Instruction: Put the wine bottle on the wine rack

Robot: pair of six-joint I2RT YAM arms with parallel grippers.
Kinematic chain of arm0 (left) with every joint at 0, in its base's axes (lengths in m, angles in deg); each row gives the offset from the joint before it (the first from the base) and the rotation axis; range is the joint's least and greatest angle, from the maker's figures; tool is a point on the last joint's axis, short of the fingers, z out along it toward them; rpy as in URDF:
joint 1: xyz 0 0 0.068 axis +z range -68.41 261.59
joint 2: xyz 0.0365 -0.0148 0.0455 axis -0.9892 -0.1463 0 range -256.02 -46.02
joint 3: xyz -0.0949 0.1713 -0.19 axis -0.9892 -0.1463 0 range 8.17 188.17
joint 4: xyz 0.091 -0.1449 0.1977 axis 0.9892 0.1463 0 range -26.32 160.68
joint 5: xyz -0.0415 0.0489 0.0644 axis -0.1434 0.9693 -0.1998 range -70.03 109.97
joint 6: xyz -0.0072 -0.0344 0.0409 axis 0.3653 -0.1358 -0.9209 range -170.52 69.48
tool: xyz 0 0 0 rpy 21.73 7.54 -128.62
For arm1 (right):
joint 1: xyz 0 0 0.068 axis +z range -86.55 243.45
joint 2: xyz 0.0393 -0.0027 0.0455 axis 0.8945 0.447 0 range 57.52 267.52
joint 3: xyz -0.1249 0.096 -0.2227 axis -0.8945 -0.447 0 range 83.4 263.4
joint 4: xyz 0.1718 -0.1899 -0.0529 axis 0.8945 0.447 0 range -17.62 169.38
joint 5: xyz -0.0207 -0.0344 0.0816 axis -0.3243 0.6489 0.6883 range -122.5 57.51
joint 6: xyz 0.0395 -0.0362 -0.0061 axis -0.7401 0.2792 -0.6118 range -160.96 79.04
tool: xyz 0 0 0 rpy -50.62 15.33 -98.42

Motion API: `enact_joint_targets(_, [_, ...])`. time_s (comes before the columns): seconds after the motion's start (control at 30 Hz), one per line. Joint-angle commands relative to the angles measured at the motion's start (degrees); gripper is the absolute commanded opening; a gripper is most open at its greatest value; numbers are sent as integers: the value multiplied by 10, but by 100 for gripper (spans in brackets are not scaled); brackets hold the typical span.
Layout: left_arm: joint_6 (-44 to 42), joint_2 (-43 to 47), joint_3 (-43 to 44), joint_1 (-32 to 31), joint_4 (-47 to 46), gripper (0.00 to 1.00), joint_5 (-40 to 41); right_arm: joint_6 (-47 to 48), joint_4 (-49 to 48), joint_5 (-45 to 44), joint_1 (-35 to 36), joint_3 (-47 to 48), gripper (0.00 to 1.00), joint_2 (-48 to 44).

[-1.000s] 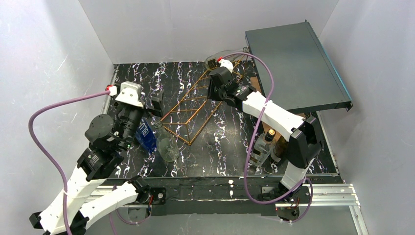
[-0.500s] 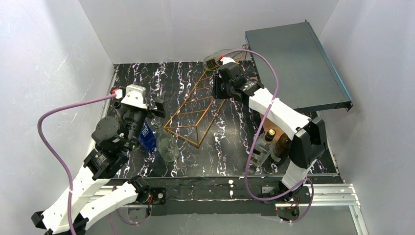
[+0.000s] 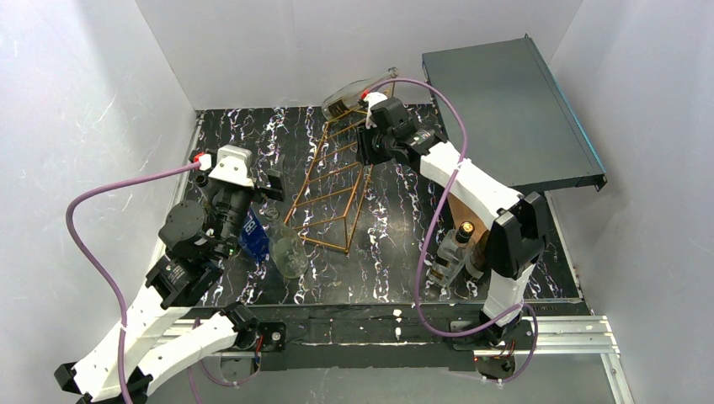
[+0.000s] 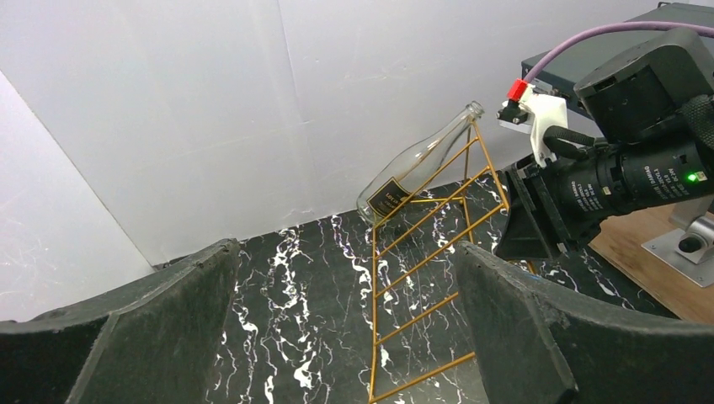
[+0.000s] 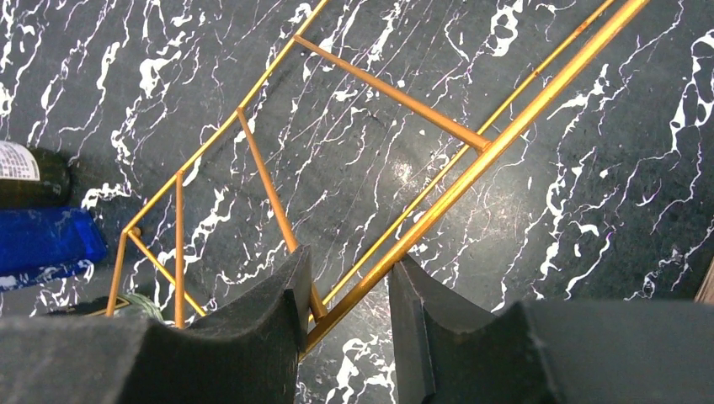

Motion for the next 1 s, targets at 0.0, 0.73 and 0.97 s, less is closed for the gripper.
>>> enact_joint_targets(0.0, [-6, 2, -5, 3, -23, 98, 12, 128, 41, 39, -9, -3, 1, 8])
enact_joint_targets(0.73, [-5, 1, -12, 3, -29, 98, 12, 74, 67, 31, -19, 37, 39, 5])
enact_joint_targets(0.97, [0, 0, -11, 3, -27, 98, 6, 69, 119, 20, -18, 101, 81, -7])
